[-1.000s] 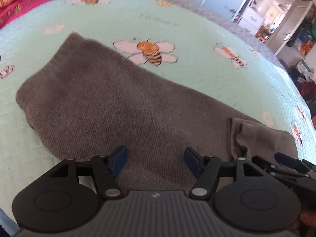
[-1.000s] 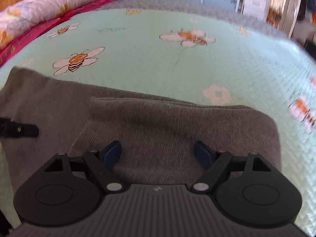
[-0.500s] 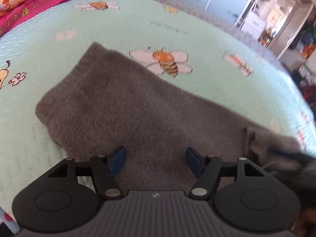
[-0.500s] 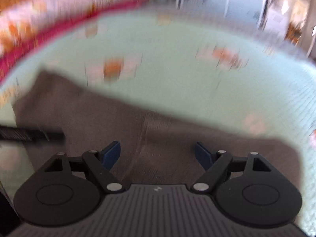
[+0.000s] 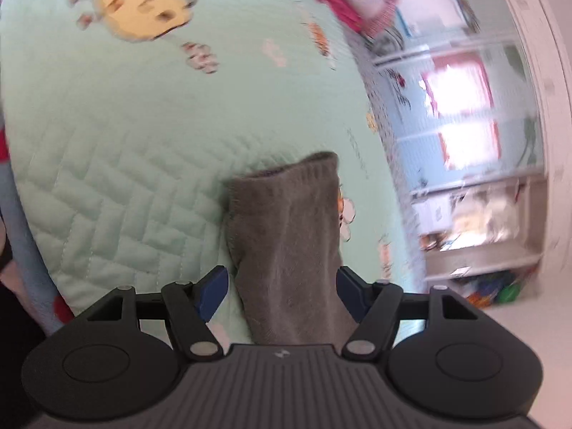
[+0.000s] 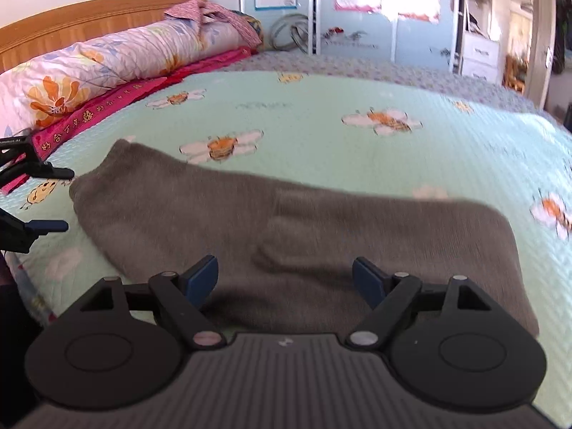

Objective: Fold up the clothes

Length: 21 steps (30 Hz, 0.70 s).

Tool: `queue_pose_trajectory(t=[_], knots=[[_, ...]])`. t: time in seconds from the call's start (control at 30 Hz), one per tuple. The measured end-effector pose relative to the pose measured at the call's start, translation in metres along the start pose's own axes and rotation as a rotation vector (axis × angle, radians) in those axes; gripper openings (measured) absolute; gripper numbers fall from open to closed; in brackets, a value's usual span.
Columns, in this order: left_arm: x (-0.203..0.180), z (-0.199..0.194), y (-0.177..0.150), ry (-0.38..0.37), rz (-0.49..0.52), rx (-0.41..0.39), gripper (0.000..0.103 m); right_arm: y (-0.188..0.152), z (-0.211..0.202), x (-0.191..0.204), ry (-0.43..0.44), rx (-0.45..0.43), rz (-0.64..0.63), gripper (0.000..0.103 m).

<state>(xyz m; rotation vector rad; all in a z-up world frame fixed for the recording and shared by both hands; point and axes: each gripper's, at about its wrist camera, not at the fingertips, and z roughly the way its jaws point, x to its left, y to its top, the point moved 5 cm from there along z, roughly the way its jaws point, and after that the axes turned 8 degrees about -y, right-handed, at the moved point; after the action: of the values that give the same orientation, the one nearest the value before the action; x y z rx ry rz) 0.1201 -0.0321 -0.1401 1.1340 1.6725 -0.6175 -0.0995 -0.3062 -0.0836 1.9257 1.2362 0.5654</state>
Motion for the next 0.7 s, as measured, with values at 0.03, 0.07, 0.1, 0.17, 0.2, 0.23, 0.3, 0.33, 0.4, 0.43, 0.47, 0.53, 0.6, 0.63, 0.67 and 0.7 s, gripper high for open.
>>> queue_pose_trajectory(t=[0.03,0.07,0.1,0.17,0.2,0.23,0.3,0.33,0.4,0.43,0.47,0.53,0.6,0.63,0.67,0.7], knots=[[0.003,0.003,0.001,-0.007,-0.038,0.002,0.069,-0.005,-0.001,-0.002,0.001,0.008,0.005,0.083],[0.006,0.006,0.002,-0.008,-0.066,0.002,0.070,-0.008,-0.001,-0.003,0.001,0.016,0.011,0.083],[0.008,0.009,0.003,-0.009,-0.090,0.003,0.070,-0.010,-0.001,-0.005,-0.002,0.020,0.016,0.083],[0.013,0.016,0.005,-0.010,-0.139,0.005,0.070,-0.016,0.001,-0.007,-0.006,0.022,0.027,0.083],[0.013,0.019,0.006,-0.016,-0.158,0.010,0.070,-0.016,0.000,-0.009,-0.008,0.022,0.032,0.083],[0.012,0.021,0.006,-0.025,-0.171,0.015,0.069,-0.017,0.000,-0.010,-0.011,0.023,0.036,0.083],[0.010,0.026,0.009,-0.029,-0.184,0.017,0.070,-0.018,-0.001,-0.014,-0.016,0.021,0.041,0.083],[0.009,0.027,0.012,-0.025,-0.181,0.015,0.070,-0.019,-0.002,-0.016,-0.017,0.021,0.044,0.083],[0.007,0.030,0.016,-0.016,-0.175,0.013,0.070,-0.019,-0.003,-0.020,-0.017,0.022,0.049,0.083],[0.005,0.032,0.018,-0.011,-0.167,0.012,0.069,-0.020,-0.002,-0.021,-0.018,0.024,0.051,0.083],[0.002,0.036,0.020,-0.005,-0.149,0.013,0.068,-0.020,-0.001,-0.021,-0.018,0.029,0.054,0.083],[-0.003,0.040,0.022,0.017,-0.089,0.007,0.055,-0.021,0.002,-0.024,-0.024,0.039,0.060,0.083],[-0.003,0.042,0.022,0.043,-0.042,-0.002,0.031,-0.021,0.003,-0.026,-0.025,0.046,0.067,0.083],[-0.002,0.042,0.020,0.048,-0.032,-0.009,0.028,-0.021,0.004,-0.026,-0.025,0.046,0.069,0.083],[0.000,0.041,0.019,0.052,-0.022,-0.016,0.028,-0.021,0.004,-0.027,-0.024,0.046,0.070,0.083],[0.000,0.040,0.018,0.051,-0.018,-0.024,0.027,-0.021,0.005,-0.027,-0.023,0.046,0.071,0.083]])
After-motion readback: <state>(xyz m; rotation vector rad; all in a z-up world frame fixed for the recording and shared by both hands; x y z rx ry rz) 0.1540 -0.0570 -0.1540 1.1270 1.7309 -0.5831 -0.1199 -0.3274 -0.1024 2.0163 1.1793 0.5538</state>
